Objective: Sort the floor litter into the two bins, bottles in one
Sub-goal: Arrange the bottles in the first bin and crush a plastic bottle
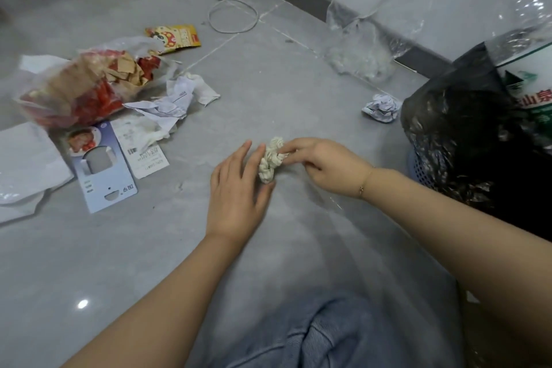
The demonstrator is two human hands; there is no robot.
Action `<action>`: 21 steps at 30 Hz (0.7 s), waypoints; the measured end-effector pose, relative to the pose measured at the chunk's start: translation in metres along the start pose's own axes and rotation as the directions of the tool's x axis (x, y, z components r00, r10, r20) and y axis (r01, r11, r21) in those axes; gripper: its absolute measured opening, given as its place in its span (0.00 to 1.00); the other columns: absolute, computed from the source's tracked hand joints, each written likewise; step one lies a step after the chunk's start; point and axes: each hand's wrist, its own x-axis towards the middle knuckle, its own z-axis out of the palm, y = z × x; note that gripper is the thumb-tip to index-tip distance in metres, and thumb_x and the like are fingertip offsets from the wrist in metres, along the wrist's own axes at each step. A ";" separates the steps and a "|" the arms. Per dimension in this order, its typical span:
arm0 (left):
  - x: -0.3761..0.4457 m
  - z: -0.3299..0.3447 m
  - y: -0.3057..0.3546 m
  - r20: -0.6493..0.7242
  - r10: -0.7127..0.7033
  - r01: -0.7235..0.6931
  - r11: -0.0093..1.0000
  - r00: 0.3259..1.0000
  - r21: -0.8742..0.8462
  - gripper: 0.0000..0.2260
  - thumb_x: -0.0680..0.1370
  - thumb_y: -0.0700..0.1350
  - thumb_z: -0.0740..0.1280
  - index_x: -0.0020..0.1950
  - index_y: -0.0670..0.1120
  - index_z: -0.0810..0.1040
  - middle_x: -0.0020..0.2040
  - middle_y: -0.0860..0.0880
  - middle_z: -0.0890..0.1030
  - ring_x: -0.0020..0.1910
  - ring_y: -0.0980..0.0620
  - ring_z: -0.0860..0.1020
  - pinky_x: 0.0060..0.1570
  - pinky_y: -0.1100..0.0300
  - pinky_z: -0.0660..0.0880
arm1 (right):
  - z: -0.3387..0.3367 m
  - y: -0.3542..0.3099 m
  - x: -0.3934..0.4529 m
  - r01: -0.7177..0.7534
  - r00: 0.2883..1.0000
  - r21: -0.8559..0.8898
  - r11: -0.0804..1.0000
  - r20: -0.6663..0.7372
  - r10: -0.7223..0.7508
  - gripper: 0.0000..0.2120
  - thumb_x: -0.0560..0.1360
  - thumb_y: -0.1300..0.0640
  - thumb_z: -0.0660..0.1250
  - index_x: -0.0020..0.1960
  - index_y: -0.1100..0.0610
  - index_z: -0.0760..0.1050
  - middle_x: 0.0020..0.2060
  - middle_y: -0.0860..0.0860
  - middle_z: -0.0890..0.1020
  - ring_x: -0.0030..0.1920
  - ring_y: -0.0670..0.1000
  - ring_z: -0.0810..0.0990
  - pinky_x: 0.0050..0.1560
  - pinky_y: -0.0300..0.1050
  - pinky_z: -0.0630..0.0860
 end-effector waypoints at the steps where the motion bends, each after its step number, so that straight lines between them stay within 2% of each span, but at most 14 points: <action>1: 0.000 0.000 0.000 0.001 0.012 -0.012 1.000 1.000 -0.023 0.24 0.76 0.51 0.69 0.70 0.51 0.68 0.69 0.48 0.70 0.66 0.47 0.70 0.65 0.53 0.64 | 0.003 -0.001 -0.002 0.000 1.000 0.027 1.000 -0.003 0.000 0.23 0.67 0.71 0.54 0.54 0.62 0.82 0.59 0.56 0.80 0.60 0.56 0.78 0.61 0.34 0.65; 4: 0.000 -0.002 0.000 -0.009 0.038 -0.039 0.998 0.999 -0.052 0.13 0.76 0.50 0.69 0.58 0.49 0.75 0.57 0.51 0.76 0.55 0.48 0.74 0.54 0.57 0.65 | 0.008 0.001 -0.007 -0.053 0.998 0.114 0.992 -0.030 0.057 0.20 0.69 0.73 0.58 0.53 0.62 0.82 0.59 0.55 0.80 0.60 0.54 0.78 0.61 0.30 0.65; 8: 0.000 0.001 -0.002 -0.033 0.018 -0.020 0.998 0.999 -0.063 0.09 0.76 0.46 0.69 0.53 0.46 0.74 0.51 0.48 0.75 0.49 0.46 0.73 0.49 0.57 0.65 | 0.004 0.010 -0.014 -0.207 0.950 0.282 0.937 -0.172 0.262 0.14 0.69 0.69 0.64 0.51 0.61 0.81 0.56 0.56 0.79 0.56 0.50 0.76 0.57 0.25 0.63; 10: 0.000 0.003 -0.004 -0.046 0.006 -0.010 0.997 0.999 -0.074 0.09 0.76 0.45 0.70 0.52 0.45 0.73 0.50 0.47 0.75 0.48 0.47 0.72 0.49 0.57 0.64 | -0.001 0.030 -0.009 -0.328 0.851 0.289 0.899 -0.322 0.414 0.16 0.68 0.67 0.65 0.55 0.61 0.79 0.58 0.58 0.76 0.60 0.54 0.74 0.59 0.30 0.63; 12: 0.000 0.002 -0.003 -0.041 0.002 -0.005 0.997 0.999 -0.082 0.09 0.76 0.44 0.70 0.52 0.45 0.72 0.50 0.47 0.75 0.48 0.47 0.72 0.49 0.57 0.64 | -0.009 0.051 -0.003 -0.518 0.684 0.279 0.808 -0.433 0.588 0.21 0.69 0.65 0.66 0.62 0.59 0.75 0.66 0.59 0.69 0.68 0.58 0.67 0.66 0.38 0.59; 14: 0.001 0.001 -0.002 -0.023 -0.008 0.006 0.996 1.000 -0.086 0.08 0.75 0.43 0.70 0.50 0.45 0.72 0.51 0.48 0.75 0.49 0.46 0.72 0.49 0.56 0.65 | -0.019 0.065 0.004 -0.662 0.524 0.317 0.679 -0.452 0.722 0.26 0.71 0.62 0.65 0.69 0.55 0.68 0.73 0.58 0.59 0.71 0.57 0.61 0.68 0.40 0.57; 16: 0.001 0.001 -0.002 0.001 -0.022 0.022 0.996 1.000 -0.085 0.08 0.74 0.41 0.69 0.48 0.47 0.71 0.54 0.49 0.76 0.52 0.46 0.73 0.51 0.54 0.66 | -0.025 0.078 0.010 -0.729 0.423 0.379 0.570 -0.404 0.811 0.28 0.74 0.61 0.64 0.72 0.53 0.63 0.75 0.57 0.52 0.70 0.55 0.63 0.64 0.37 0.58; 19: 0.001 0.001 -0.002 0.009 -0.029 0.029 0.996 1.000 -0.085 0.08 0.74 0.38 0.66 0.46 0.48 0.69 0.57 0.50 0.77 0.55 0.47 0.73 0.54 0.53 0.65 | -0.025 0.098 0.014 -0.815 0.342 0.351 0.461 -0.351 0.872 0.24 0.75 0.60 0.62 0.71 0.54 0.64 0.73 0.57 0.56 0.66 0.57 0.67 0.62 0.40 0.65; 21: 0.002 0.001 -0.001 0.004 -0.038 0.038 0.994 0.999 -0.102 0.08 0.74 0.37 0.65 0.46 0.48 0.69 0.57 0.50 0.77 0.55 0.47 0.73 0.54 0.53 0.65 | -0.023 0.107 0.013 -0.842 0.368 0.253 0.477 -0.379 0.849 0.21 0.76 0.60 0.61 0.68 0.57 0.67 0.70 0.58 0.60 0.66 0.60 0.67 0.64 0.46 0.66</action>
